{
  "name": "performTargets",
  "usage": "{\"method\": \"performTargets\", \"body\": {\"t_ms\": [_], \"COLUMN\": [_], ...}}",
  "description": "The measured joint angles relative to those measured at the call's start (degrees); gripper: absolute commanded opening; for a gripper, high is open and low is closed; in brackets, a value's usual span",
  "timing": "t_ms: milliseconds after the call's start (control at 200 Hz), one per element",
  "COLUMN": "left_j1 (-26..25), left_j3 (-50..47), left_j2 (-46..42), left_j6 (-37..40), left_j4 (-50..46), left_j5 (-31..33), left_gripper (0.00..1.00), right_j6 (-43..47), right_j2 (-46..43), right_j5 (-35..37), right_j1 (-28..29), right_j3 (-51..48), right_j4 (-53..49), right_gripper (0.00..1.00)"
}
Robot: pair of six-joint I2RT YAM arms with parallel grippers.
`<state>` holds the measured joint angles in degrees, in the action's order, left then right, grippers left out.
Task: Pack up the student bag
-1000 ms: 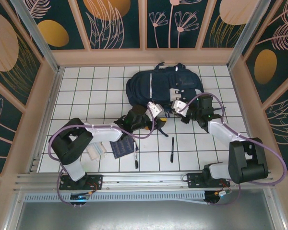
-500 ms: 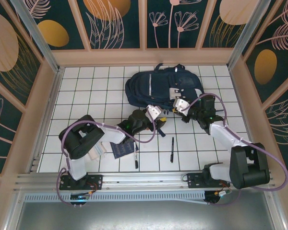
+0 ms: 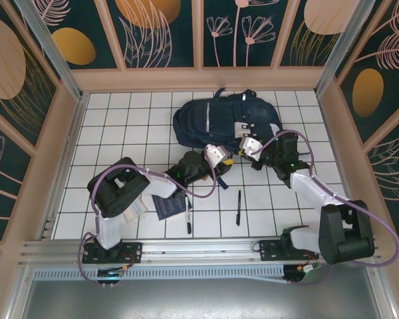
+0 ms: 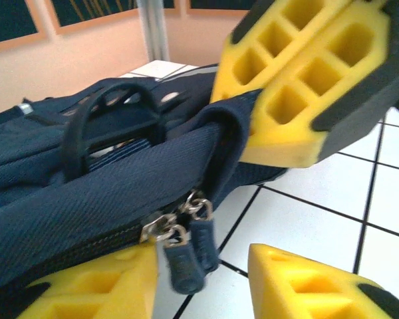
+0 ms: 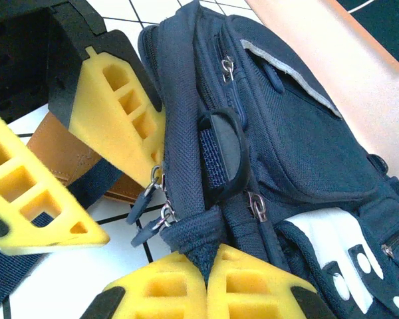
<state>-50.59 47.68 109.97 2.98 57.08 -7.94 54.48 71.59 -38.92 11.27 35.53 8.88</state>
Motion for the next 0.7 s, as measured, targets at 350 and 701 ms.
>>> {"method": "performTargets", "body": {"t_ms": [350, 701], "left_j1": [0.0, -0.6], "left_j3": [0.0, 0.0], "left_j2": [0.0, 1.7], "left_j6": [0.4, -3.3], "left_j4": [0.6, 3.2], "left_j5": [1.0, 4.4], "left_gripper": [0.26, 0.46], "right_j6": [0.0, 0.0], "right_j2": [0.0, 0.0], "right_j5": [0.3, 1.2], "right_j1": [0.3, 0.6], "right_j3": [-0.1, -0.6], "right_j4": [0.0, 0.2], "right_gripper": [0.00, 0.00]}}
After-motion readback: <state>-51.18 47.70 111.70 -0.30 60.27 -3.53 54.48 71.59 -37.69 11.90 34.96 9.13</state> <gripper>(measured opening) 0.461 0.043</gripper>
